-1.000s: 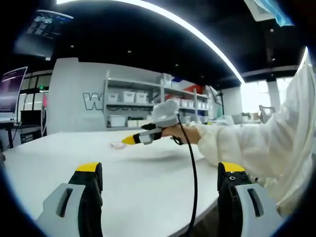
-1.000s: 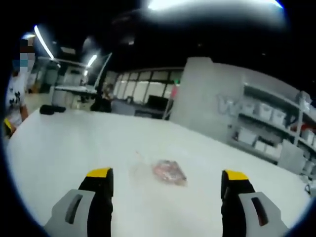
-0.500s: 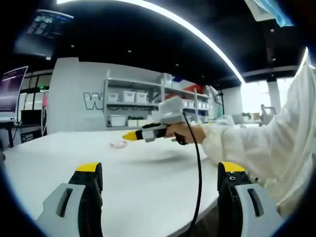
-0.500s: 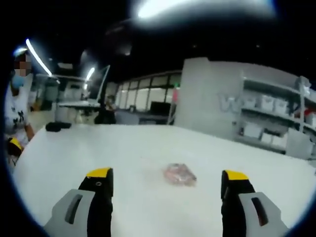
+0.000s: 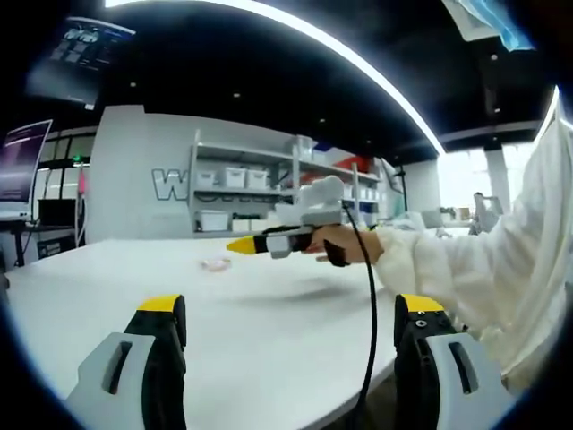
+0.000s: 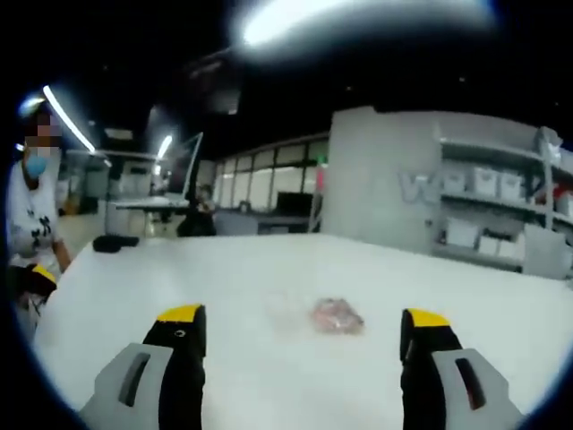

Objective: Open the resealable bag by pulling the two sides of the seal apart until the entire bag opening is separated and visibly accessible.

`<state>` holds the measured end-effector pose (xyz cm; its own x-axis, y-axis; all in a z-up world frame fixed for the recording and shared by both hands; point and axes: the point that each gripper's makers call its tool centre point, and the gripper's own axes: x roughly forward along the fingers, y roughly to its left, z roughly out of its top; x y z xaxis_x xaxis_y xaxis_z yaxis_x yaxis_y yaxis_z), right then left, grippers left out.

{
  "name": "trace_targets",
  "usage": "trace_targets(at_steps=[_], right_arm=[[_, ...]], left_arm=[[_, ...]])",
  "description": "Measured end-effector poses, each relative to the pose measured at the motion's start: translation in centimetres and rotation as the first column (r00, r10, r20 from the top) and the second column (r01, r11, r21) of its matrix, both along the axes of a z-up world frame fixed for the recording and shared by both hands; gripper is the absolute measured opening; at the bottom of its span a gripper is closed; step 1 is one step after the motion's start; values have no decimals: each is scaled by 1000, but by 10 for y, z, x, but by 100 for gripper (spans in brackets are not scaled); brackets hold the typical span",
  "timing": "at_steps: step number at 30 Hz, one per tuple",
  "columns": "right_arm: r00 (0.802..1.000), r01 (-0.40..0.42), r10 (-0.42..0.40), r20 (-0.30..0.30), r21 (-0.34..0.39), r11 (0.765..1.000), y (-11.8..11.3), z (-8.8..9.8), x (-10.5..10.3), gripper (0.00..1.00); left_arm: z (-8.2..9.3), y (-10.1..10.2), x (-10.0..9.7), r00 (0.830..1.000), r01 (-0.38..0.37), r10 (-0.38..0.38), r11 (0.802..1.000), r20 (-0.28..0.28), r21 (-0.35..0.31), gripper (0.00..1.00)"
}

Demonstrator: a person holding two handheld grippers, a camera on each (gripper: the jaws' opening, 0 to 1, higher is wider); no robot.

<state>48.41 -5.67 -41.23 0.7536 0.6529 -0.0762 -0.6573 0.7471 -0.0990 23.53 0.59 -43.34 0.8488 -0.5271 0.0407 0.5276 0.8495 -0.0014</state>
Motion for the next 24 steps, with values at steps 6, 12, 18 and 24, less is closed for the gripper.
trace_targets(at_steps=[6, 12, 18, 24], right_arm=[[999, -43, 44, -21, 30, 999, 2, 1, -9, 90], [998, -51, 51, -23, 16, 999, -3, -5, -15, 89], [999, -47, 47, -5, 7, 999, -6, -4, -21, 89], [999, -19, 19, 32, -8, 1000, -12, 0, -27, 89]], left_arm=[[-2, 1, 0, 1000, -3, 3, 1000, -4, -1, 96], [-3, -2, 0, 1000, 2, -2, 1000, -5, 1, 96], [-2, -3, 0, 1000, 5, -5, 1000, -4, 3, 96], [-2, -3, 1, 1000, 6, -6, 1000, -3, 4, 96]])
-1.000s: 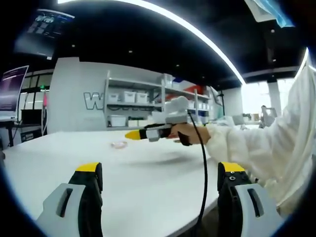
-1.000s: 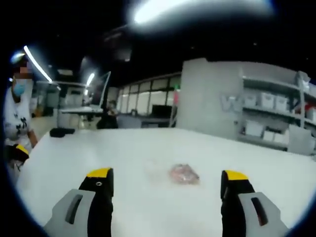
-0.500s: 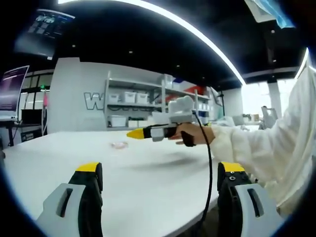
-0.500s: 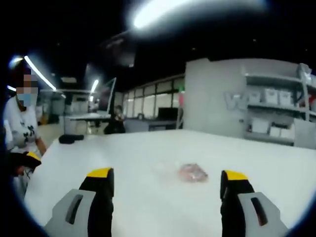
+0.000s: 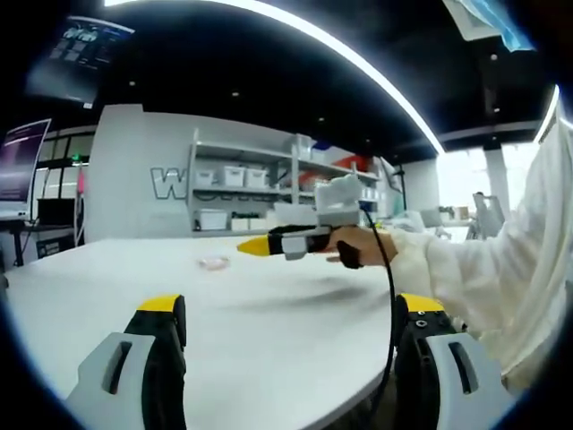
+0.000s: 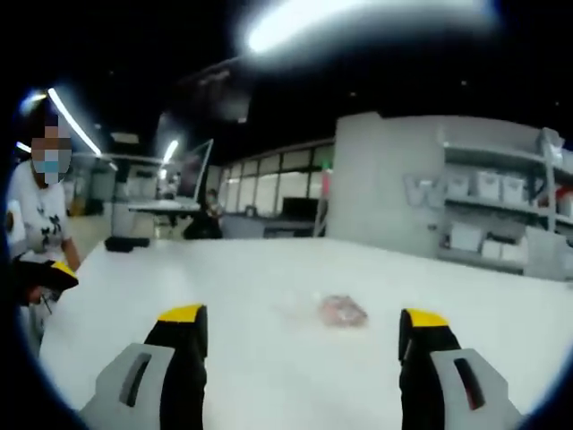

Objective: Open the resealable bag by pulling the two sides of the seal apart until the entire bag opening is separated and visibly accessible.

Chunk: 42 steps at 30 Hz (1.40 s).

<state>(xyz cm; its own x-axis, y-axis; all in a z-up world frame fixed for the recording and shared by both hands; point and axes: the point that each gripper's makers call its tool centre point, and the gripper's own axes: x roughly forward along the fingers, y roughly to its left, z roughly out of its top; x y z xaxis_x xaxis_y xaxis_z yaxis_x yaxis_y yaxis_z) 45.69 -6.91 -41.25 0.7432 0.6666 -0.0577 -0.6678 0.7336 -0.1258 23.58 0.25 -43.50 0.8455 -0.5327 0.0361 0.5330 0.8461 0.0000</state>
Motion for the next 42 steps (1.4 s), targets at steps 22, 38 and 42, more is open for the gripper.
trace_targets(at_steps=[22, 38, 42], right_arm=[[997, 41, -39, 66, -30, 999, -13, 3, -22, 87], [996, 37, -35, 88, -31, 999, -26, -4, -56, 87], [995, 43, -41, 90, -27, 999, -31, -4, -61, 87]], left_arm=[[-1, -1, 1, 1000, 4, -4, 1000, -4, -6, 96], [-2, 2, 2, 1000, -4, 4, 1000, -6, -20, 96], [-2, 3, 4, 1000, -6, 6, 1000, -10, -29, 96]])
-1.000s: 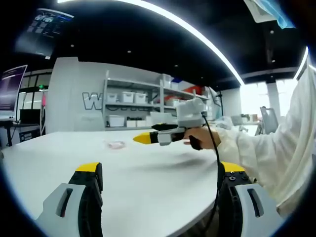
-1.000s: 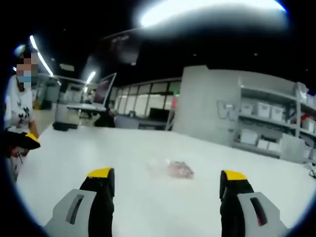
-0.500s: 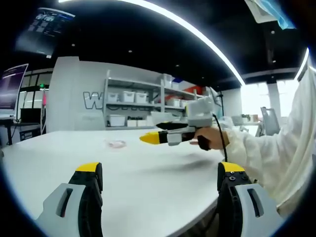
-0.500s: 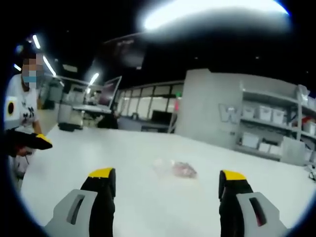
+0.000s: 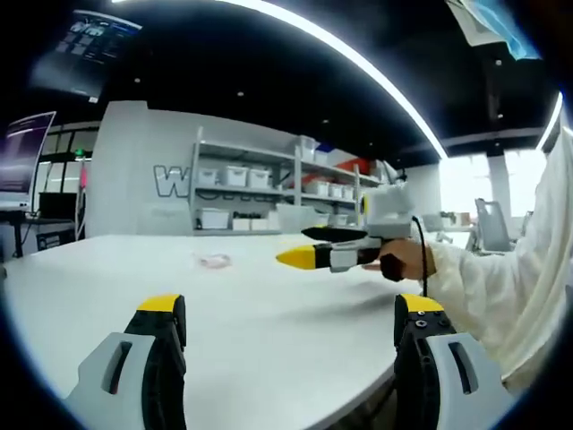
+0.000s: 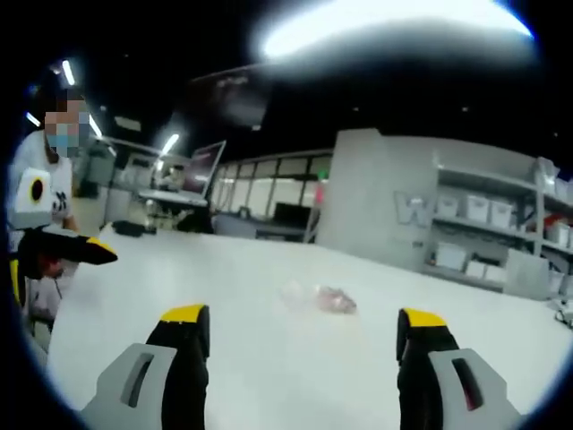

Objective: Open the resealable bag by pulling the two sides of the seal apart until the entire bag opening is separated and visibly accessible.

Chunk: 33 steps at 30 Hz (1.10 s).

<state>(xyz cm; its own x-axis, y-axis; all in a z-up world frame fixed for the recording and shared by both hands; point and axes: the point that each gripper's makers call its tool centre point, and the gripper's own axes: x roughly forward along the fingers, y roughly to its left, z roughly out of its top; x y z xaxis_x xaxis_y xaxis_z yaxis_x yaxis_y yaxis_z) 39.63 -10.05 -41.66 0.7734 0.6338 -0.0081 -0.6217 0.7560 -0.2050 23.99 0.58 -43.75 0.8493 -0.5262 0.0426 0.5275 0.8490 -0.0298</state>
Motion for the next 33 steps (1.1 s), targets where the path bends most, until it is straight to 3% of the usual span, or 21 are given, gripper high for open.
trace_targets(at_steps=[24, 33], right_arm=[[1000, -15, 14, 9, 37, 999, -7, 1, -39, 87], [1000, -5, 5, 27, 3, 1000, -13, -5, -55, 86]], left_arm=[[0, 0, 1, 1000, -3, 3, 1000, 2, 5, 96], [0, 1, 3, 1000, -6, 6, 1000, 1, 4, 95]])
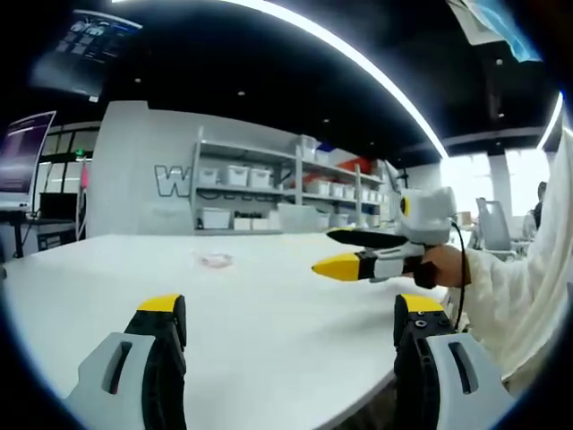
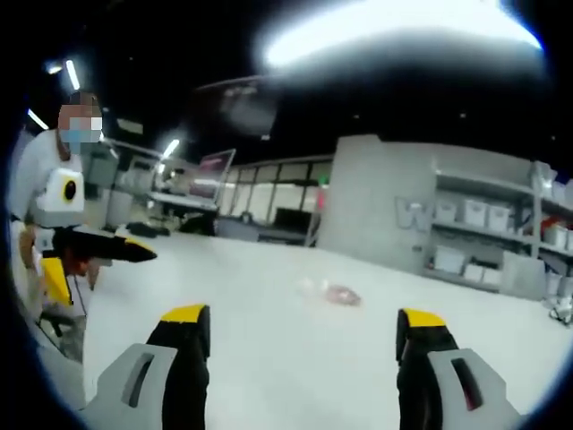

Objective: Open the resealable bag by pulling the two sides of the seal apart until the entire bag opening is separated and visibly accessible.

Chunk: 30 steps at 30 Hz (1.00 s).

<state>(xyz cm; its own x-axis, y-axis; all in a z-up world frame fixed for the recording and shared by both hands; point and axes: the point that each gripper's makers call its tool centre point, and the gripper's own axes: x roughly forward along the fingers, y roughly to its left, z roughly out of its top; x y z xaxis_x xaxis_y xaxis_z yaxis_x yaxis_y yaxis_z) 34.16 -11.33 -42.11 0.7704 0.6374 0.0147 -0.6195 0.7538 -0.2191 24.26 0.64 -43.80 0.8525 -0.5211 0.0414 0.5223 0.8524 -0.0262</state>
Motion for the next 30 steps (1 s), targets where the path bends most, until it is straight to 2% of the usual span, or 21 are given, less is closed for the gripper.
trace_targets(at_steps=[6, 14, 18, 24, 30], right_arm=[[1000, -7, 7, -2, -1, 1000, 0, -4, -10, 86], [1000, 1, -1, -6, 3, 1000, -4, -8, -14, 85], [999, 24, -24, 21, -18, 1000, -8, -7, -18, 84], [997, 71, -72, 32, 14, 997, -23, -3, -31, 84], [989, 146, -148, 17, 62, 987, -52, -1, -41, 84]], left_arm=[[-2, 0, 1, 1000, -1, 1, 1000, -5, 0, 95], [-3, 1, 1, 1000, -4, 4, 1000, -9, 0, 95], [-2, 2, 3, 1000, -9, 9, 1000, -8, 0, 95], [0, 12, 10, 999, -53, 53, 998, 1, 17, 94], [0, 18, 15, 998, -70, 70, 997, -1, 8, 94]])
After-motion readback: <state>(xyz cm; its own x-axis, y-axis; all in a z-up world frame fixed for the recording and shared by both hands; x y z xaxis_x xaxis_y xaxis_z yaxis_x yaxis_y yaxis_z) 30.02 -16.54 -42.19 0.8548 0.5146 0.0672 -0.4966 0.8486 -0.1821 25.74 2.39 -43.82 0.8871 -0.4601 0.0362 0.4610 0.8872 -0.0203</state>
